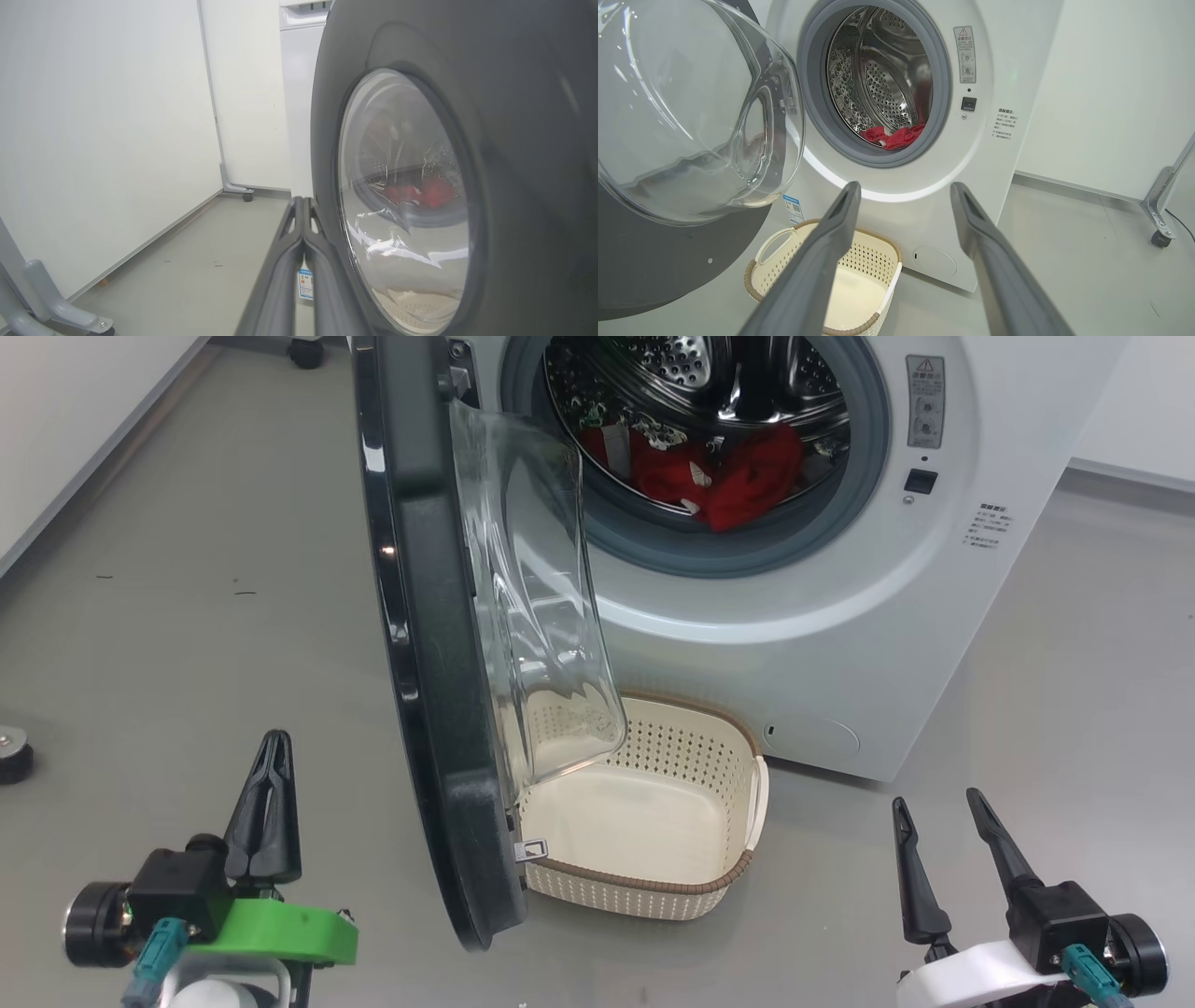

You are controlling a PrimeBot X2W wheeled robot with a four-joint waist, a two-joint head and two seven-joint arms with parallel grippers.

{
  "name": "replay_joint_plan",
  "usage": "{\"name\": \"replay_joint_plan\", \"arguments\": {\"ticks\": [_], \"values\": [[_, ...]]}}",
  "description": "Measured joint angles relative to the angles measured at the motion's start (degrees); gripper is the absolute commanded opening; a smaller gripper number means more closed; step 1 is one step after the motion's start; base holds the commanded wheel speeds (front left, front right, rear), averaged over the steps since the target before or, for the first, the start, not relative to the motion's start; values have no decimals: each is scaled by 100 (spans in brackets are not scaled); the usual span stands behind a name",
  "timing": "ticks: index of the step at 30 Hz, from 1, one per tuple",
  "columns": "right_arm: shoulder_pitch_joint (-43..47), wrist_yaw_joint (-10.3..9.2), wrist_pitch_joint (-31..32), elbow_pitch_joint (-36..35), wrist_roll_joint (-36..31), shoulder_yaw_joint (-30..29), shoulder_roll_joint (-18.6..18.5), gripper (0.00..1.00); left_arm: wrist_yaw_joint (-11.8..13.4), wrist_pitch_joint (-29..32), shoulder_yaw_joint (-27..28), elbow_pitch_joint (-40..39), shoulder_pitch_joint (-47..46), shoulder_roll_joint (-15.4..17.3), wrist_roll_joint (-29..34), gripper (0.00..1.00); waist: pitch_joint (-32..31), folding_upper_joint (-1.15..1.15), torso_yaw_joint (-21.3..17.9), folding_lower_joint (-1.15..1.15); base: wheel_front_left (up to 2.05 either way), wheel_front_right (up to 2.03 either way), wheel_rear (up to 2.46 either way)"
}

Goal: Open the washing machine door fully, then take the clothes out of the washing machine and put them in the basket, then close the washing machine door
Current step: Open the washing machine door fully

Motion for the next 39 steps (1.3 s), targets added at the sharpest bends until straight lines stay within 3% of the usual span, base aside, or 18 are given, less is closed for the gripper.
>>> {"name": "replay_joint_plan", "arguments": {"ticks": [9, 18, 24, 31, 39], "values": [[105, 56, 1, 3, -42, -116, 27, 100, 7, -3, -266, -1417, -48, 10, 163, 0, -93, 0, 138, 0, 0, 0, 0], [102, 165, 1, 47, -83, -135, 75, 100, -419, -33, -1225, -2351, -47, 41, 5, 0, -122, 0, 158, 0, 0, 0, 0], [86, 220, 1, 58, -120, -167, 118, 100, -590, 57, -2067, -2581, 87, 69, -248, 0, -112, 0, 144, 0, 0, 0, 0], [65, 288, 1, 85, -136, -200, 134, 100, -622, 776, -3073, -2412, 472, 185, -656, 0, -29, 0, 123, 0, 0, 0, 0], [-37, 357, 0, 125, -194, -252, 149, 100, -622, 1250, -3220, -1962, 642, 427, -815, 0, 66, 0, 75, 0, 0, 0, 0]]}}
